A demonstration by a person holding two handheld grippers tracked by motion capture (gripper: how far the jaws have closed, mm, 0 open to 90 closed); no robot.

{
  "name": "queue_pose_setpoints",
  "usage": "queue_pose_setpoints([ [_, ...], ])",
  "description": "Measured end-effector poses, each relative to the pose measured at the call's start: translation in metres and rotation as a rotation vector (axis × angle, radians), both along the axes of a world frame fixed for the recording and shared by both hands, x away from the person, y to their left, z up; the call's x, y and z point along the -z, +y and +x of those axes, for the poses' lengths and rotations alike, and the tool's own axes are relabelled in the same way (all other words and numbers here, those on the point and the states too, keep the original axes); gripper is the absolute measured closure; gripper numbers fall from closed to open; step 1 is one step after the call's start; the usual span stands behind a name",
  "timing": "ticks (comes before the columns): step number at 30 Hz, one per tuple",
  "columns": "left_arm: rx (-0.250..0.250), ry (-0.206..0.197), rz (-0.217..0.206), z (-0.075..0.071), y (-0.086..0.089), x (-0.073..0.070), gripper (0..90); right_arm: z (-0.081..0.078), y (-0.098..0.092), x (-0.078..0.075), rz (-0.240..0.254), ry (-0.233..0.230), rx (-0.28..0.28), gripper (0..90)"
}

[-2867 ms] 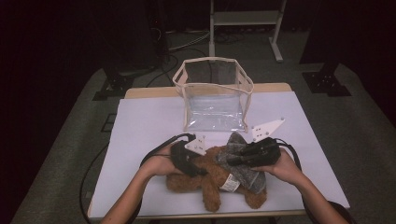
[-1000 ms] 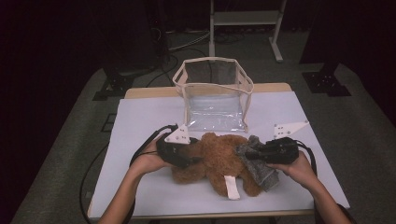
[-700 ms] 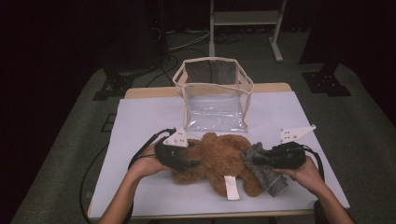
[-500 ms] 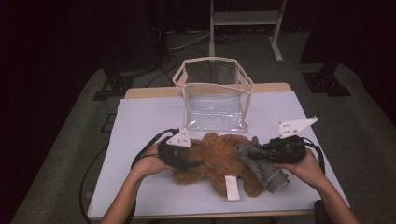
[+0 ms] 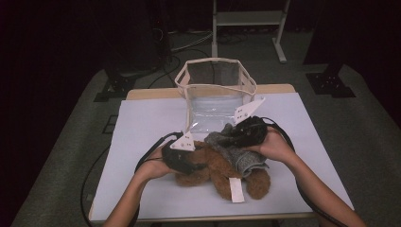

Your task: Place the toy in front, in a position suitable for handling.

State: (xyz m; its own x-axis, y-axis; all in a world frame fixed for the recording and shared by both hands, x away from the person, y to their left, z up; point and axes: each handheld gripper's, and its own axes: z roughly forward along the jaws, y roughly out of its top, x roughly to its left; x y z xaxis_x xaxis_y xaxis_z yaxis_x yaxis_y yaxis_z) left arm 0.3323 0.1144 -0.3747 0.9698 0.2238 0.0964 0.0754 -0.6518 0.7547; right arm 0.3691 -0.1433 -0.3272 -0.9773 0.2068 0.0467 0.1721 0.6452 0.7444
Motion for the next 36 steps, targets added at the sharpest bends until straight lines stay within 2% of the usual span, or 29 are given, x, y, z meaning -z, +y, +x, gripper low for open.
queue_pose_setpoints([
  [1,0.006,-0.004,-0.005,0.0,0.001,-0.001,38.6,0.001,-0.003,0.006,-0.007,0.017,0.01,79.5],
  [4,0.016,-0.03,-0.004,-0.003,0.001,-0.007,35.0,-0.001,-0.018,0.017,0.039,0.053,0.033,79.9],
  [8,-0.027,-0.044,0.003,-0.006,0.007,-0.016,25.3,-0.008,-0.036,0.024,0.064,0.067,0.048,80.1],
  [10,-0.059,-0.029,0.012,-0.004,0.014,-0.016,20.6,-0.011,-0.043,0.026,0.072,0.078,0.057,80.1],
  [11,-0.067,-0.012,0.001,-0.004,0.018,-0.014,20.6,-0.013,-0.046,0.026,0.075,0.077,0.059,80.1],
  [12,-0.062,0.016,-0.018,-0.004,0.02,-0.011,23.7,-0.015,-0.048,0.026,0.077,0.077,0.06,80.2],
  [13,-0.055,0.025,-0.028,-0.004,0.022,-0.008,27.3,-0.016,-0.049,0.027,0.079,0.077,0.06,80.1],
  [15,-0.041,0.028,-0.025,-0.006,0.021,-0.001,34.4,-0.017,-0.048,0.026,0.077,0.085,0.051,80.0],
  [19,-0.039,0.03,-0.021,-0.007,0.017,0.006,39.2,-0.016,-0.033,0.011,0.043,0.054,0.022,79.7],
  [20,-0.036,0.022,-0.013,-0.008,0.017,0.006,39.7,-0.015,-0.028,0.007,0.035,0.043,0.011,79.7],
  [23,-0.021,-0.002,0.045,-0.013,0.013,0.005,40.6,-0.012,-0.007,0.0,-0.014,0.011,-0.028,79.5],
  [26,-0.018,-0.015,0.065,-0.018,0.013,0.006,40.6,-0.005,0.004,-0.002,-0.055,0.004,-0.049,79.5],
  [30,-0.011,-0.017,0.058,-0.02,0.017,0.008,40.5,0.006,-0.011,-0.008,-0.021,0.016,-0.005,79.5],
  [34,-0.01,-0.016,0.051,-0.019,0.018,0.006,39.1,0.009,-0.033,-0.004,0.011,0.045,0.043,79.6],
  [36,-0.017,-0.005,0.021,-0.017,0.019,0.001,35.5,0.006,-0.039,0.002,0.013,0.065,0.045,79.6],
])
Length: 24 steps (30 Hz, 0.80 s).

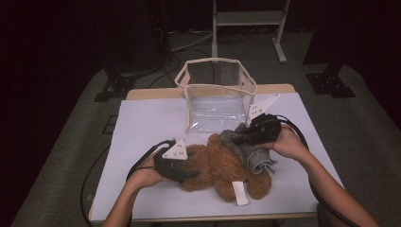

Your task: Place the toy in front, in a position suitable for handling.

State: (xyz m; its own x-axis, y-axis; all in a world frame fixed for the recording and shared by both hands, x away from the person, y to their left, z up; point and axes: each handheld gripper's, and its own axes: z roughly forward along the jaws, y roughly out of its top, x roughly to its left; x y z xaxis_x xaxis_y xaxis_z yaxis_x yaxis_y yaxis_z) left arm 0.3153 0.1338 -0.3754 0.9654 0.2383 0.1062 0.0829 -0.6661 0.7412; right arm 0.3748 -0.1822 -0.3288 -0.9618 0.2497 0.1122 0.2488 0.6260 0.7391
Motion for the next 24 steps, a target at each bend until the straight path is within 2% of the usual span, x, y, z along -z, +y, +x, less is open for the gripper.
queue_pose_setpoints([
  [2,-0.004,0.004,-0.033,0.003,0.002,-0.008,33.4,-0.006,-0.003,0.006,0.011,0.017,-0.008,79.6],
  [4,-0.001,0.013,-0.045,0.004,0.001,-0.013,33.5,-0.014,-0.005,0.01,0.028,0.024,-0.015,79.6],
  [8,0.035,0.032,-0.011,0.003,-0.008,-0.01,36.2,-0.029,-0.006,0.018,0.045,0.036,-0.043,79.6],
  [13,0.04,0.036,-0.006,-0.001,-0.013,-0.001,41.7,-0.033,-0.005,0.014,0.026,0.015,-0.053,79.6],
  [16,0.048,0.024,0.005,-0.002,-0.014,-0.001,42.6,-0.03,0.008,0.006,0.011,-0.002,-0.067,79.6],
  [18,0.056,0.022,0.013,-0.003,-0.016,-0.001,42.8,-0.028,0.023,0.004,-0.009,-0.008,-0.09,79.6],
  [21,0.068,0.019,0.02,-0.005,-0.016,-0.001,42.8,-0.024,0.047,0.007,-0.037,-0.011,-0.13,79.6],
  [24,0.066,0.017,0.022,-0.006,-0.014,0.0,42.9,-0.021,0.057,0.011,-0.048,-0.003,-0.15,79.6],
])
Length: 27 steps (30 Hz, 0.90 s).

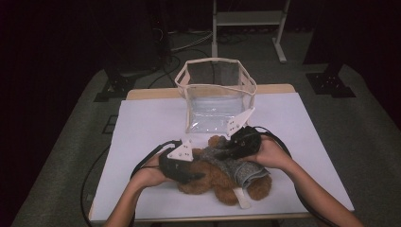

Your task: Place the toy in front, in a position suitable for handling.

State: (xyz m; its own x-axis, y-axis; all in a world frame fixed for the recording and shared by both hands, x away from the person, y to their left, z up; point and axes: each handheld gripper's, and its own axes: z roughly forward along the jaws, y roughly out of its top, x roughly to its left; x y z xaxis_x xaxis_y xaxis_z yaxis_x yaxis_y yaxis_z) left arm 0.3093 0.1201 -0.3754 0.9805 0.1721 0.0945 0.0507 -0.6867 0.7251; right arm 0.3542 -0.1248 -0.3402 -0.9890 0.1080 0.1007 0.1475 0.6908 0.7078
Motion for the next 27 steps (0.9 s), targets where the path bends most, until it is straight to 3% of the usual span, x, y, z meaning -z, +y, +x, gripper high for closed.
queue_pose_setpoints([
  [4,-0.009,0.004,-0.013,0.001,0.002,0.001,43.1,0.003,-0.017,-0.002,0.027,0.007,0.04,79.6],
  [9,-0.013,0.008,-0.01,0.003,0.003,0.0,43.1,0.002,-0.06,-0.004,0.063,0.004,0.124,79.6],
  [17,-0.03,0.03,-0.031,0.008,0.011,0.002,42.9,-0.005,-0.122,0.017,0.169,0.067,0.245,79.4],
  [21,-0.037,0.041,-0.034,0.011,0.014,0.002,42.8,-0.007,-0.134,0.028,0.203,0.098,0.267,79.2],
  [27,-0.038,0.039,-0.016,0.01,0.016,0.0,42.7,-0.011,-0.121,0.017,0.244,0.06,0.231,79.2],
])
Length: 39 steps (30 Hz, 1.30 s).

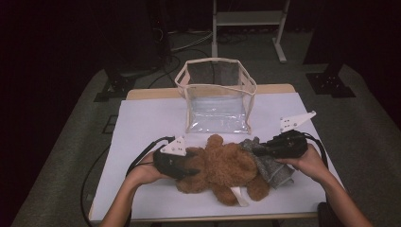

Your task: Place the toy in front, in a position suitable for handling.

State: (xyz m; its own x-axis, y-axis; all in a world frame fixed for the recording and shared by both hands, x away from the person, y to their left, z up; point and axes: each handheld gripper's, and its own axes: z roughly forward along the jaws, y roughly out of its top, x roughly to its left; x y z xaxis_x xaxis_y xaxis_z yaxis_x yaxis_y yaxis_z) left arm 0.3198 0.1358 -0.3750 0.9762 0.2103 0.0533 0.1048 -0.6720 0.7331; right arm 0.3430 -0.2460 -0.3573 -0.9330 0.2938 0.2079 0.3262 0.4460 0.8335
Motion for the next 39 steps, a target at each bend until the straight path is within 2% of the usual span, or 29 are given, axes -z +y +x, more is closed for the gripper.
queue_pose_setpoints([
  [3,-0.002,0.003,-0.004,-0.002,0.003,0.001,42.7,-0.001,0.009,-0.004,-0.001,-0.013,-0.023,79.2],
  [6,0.006,0.0,-0.021,-0.004,0.005,0.002,42.7,0.0,0.01,0.002,0.0,0.008,-0.035,79.1],
  [9,0.024,-0.009,-0.018,-0.006,0.001,0.003,42.7,-0.002,0.009,0.004,0.016,0.032,-0.043,79.1],
  [12,0.04,-0.007,-0.015,-0.006,-0.005,0.004,43.3,-0.005,0.018,-0.008,-0.018,-0.003,-0.06,79.1],
  [16,0.053,-0.028,0.013,-0.01,-0.01,0.002,43.3,0.001,0.041,-0.016,-0.055,-0.024,-0.095,79.0],
  [20,0.041,-0.051,0.013,-0.012,-0.007,-0.003,39.1,0.003,0.06,-0.008,-0.099,-0.016,-0.122,79.1],
  [23,0.016,-0.065,-0.023,-0.01,-0.008,-0.01,32.0,-0.001,0.06,0.0,-0.09,-0.001,-0.13,79.2],
  [24,0.014,-0.067,-0.023,-0.01,-0.011,-0.01,32.0,-0.002,0.059,0.003,-0.082,0.006,-0.135,79.3],
  [25,0.023,-0.071,-0.002,-0.009,-0.015,-0.009,32.9,-0.003,0.057,0.004,-0.08,0.011,-0.136,79.3],
  [26,0.034,-0.067,0.012,-0.009,-0.019,-0.006,34.8,-0.005,0.056,0.005,-0.081,0.012,-0.136,79.3],
  [31,0.062,-0.046,0.029,-0.009,-0.029,0.001,42.6,-0.004,0.058,-0.004,-0.099,-0.011,-0.125,79.2],
  [36,0.077,-0.029,0.051,-0.012,-0.031,0.002,44.2,0.005,0.078,-0.008,-0.106,-0.031,-0.142,79.1],
  [39,0.076,-0.024,0.053,-0.013,-0.029,0.003,44.7,0.008,0.086,-0.005,-0.1,-0.021,-0.155,79.1],
])
